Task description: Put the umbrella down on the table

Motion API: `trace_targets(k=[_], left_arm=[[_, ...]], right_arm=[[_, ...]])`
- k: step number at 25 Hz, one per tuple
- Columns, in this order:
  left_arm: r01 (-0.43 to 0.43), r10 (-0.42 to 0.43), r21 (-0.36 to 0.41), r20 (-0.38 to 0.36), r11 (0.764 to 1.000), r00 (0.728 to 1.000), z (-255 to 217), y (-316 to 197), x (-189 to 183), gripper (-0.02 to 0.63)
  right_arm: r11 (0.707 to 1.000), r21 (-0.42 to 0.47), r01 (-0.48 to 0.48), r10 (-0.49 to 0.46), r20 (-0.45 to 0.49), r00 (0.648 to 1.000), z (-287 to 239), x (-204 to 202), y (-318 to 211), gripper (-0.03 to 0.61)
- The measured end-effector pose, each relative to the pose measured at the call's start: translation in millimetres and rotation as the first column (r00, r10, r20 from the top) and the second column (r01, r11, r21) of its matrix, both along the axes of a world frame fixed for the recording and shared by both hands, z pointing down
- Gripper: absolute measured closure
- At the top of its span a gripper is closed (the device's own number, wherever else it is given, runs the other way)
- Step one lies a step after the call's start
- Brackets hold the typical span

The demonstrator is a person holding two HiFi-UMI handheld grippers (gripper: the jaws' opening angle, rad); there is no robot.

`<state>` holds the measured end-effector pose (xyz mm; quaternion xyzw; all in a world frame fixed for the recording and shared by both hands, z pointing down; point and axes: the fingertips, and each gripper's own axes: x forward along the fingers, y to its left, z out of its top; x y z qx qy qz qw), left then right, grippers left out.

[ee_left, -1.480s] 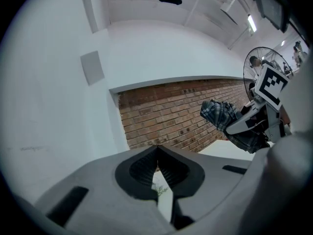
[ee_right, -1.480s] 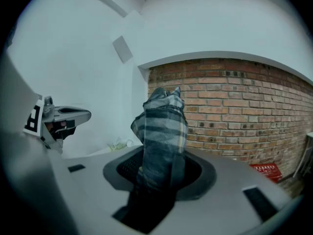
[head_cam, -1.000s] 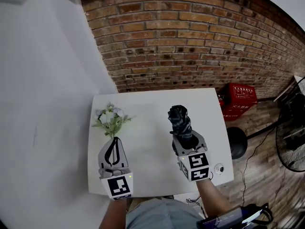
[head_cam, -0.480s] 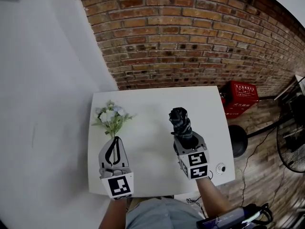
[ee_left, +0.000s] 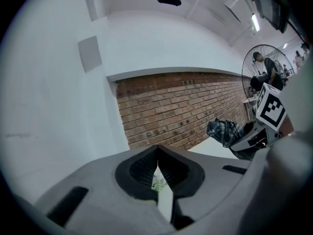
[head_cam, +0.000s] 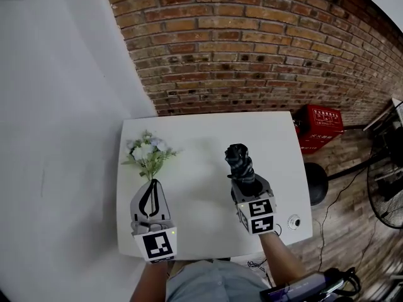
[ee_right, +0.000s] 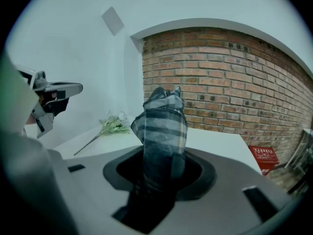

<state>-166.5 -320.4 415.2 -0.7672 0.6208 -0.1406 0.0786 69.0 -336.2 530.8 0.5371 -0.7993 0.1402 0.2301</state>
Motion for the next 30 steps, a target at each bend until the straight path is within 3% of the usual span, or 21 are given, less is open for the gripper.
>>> trace_targets(k=[9,15,20,30], left_arm=[[-0.006,0.006,-0.004,0.014,1.0,1.0,7,-7,-5,0.604],[0.006,-0.007,-0.045,-0.023,0.999,1.0,10,-10,-2,0.604],[-0.016,0.016,-0.027,0.009,1.0,1.0,14,-15,-2,0.604],[0.0,-0.001,-0.078,-0.011,0.997,1.0,24,-19,-4,0.604]], right_arm=[[0.999,-0.041,-0.009,0.008,-0.014,1.0,23,1,-4,0.407],[0.997,-0.069,-0.015,0.013,-0.024,1.0,36,2,-6,0.407],[0.996,-0.082,-0.026,0.024,-0.024,0.999,45,4,-7,0.407],[0.992,-0.118,-0.038,0.034,-0.031,0.999,64,6,-9,0.405]])
